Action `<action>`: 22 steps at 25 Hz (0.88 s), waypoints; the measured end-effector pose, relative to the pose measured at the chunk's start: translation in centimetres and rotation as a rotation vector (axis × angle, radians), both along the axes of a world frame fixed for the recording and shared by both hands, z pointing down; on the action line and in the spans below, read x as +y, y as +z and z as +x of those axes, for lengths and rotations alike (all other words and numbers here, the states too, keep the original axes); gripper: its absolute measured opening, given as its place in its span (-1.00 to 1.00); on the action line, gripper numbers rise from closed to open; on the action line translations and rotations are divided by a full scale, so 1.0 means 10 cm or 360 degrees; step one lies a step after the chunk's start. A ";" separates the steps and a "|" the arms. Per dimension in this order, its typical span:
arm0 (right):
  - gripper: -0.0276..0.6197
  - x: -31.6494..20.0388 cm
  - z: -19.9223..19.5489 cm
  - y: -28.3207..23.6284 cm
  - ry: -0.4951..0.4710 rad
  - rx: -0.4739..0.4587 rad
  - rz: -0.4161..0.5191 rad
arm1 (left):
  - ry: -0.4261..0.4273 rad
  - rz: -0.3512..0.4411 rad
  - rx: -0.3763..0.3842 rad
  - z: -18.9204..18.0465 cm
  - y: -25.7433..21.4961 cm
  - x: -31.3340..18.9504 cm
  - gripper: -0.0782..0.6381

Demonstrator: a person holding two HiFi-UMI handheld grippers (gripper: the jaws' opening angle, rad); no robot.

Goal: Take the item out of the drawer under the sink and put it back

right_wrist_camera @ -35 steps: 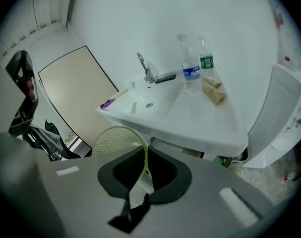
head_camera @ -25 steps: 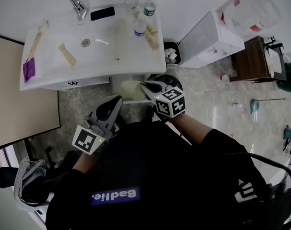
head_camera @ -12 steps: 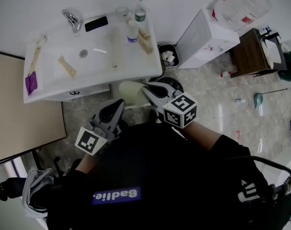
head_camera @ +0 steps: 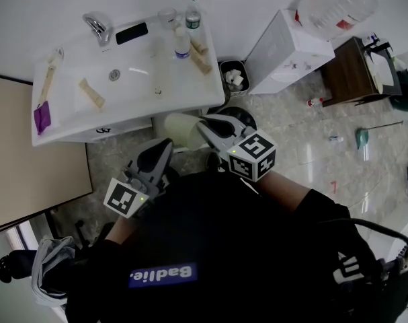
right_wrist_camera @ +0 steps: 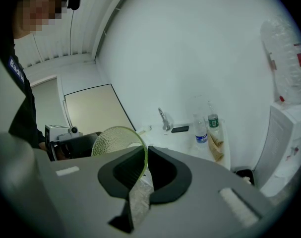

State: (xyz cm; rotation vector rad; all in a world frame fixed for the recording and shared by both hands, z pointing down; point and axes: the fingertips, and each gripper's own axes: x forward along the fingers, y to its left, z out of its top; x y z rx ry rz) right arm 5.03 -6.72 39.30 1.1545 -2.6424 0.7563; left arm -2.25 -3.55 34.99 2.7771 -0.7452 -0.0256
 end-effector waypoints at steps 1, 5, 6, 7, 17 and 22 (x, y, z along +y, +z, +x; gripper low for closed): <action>-0.84 0.00 0.00 0.02 -0.0002 0.0003 -0.0004 | -0.0002 0.0002 0.0000 0.00 0.00 0.01 -0.77; -0.84 0.02 -0.02 0.15 -0.0011 0.0013 -0.0037 | -0.0005 0.0014 -0.0010 0.01 -0.01 0.04 -0.77; -0.84 0.02 -0.03 0.20 -0.0014 0.0016 -0.0050 | -0.0009 0.0017 -0.0011 0.01 -0.01 0.05 -0.77; -0.84 0.01 -0.04 0.25 -0.0020 0.0021 -0.0062 | -0.0014 0.0019 -0.0011 0.00 -0.01 0.05 -0.77; -0.84 -0.09 -0.18 0.97 -0.0072 0.0099 -0.0224 | -0.0063 0.0025 -0.0022 -0.06 -0.03 0.07 -0.77; -0.84 -0.15 -0.24 1.44 -0.0116 0.0195 -0.0322 | -0.0088 0.0013 -0.0038 -0.12 -0.01 0.08 -0.77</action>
